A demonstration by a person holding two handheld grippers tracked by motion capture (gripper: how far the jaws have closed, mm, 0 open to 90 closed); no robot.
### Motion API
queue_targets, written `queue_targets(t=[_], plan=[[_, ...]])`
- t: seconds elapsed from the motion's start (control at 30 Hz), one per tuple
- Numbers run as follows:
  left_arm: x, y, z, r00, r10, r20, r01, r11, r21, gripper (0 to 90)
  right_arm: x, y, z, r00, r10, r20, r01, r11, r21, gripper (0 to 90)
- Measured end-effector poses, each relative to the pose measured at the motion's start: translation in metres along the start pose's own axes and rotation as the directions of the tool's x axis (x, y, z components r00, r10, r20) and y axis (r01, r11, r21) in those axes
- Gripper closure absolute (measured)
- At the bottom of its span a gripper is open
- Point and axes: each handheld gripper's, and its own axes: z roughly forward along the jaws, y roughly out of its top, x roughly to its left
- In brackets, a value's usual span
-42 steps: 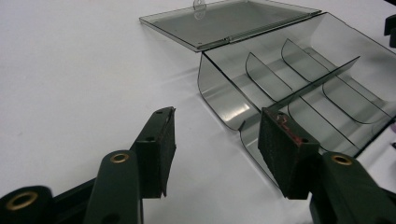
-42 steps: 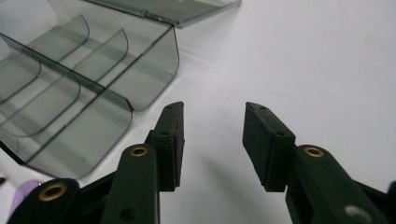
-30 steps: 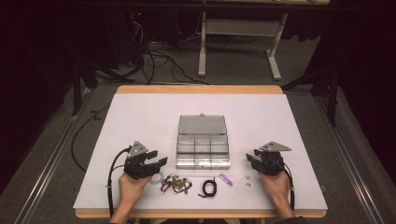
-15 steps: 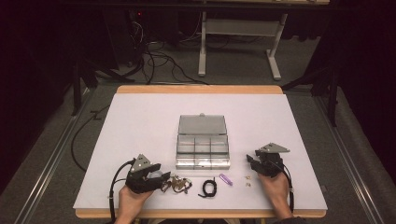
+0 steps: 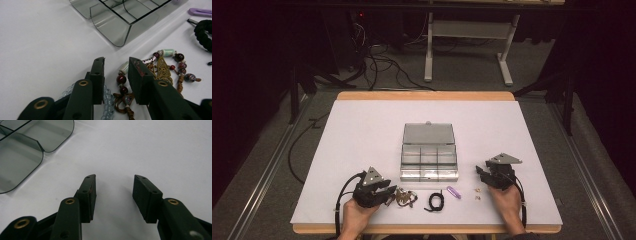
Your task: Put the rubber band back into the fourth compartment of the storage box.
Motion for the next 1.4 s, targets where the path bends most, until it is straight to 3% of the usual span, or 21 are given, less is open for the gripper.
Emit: queue_targets(t=[0.4,0.67,1.0,1.4], plan=[[-0.006,-0.009,0.004,0.9967,0.08,-0.007,-0.08,0.9966,0.02,80.1,0.0,0.0,0.0,1.0,0.004,0.002,-0.004,1.0,0.001,53.5],[-0.007,-0.009,0.005,0.9948,0.101,-0.013,-0.1,0.9945,0.031,81.3,0.0,0.0,0.0,1.0,0.004,0.002,-0.004,1.0,0.001,53.4],[-0.007,-0.005,0.001,0.9964,0.082,0.02,-0.082,0.9964,0.018,81.7,-0.001,0.0,0.0,1.0,0.004,0.001,-0.004,1.0,0.0,53.0],[-0.019,0.018,-0.014,0.9945,0.051,0.091,-0.048,0.9984,-0.029,81.8,-0.001,0.0,0.0,1.0,0.005,0.0,-0.005,1.0,0.0,52.4]])
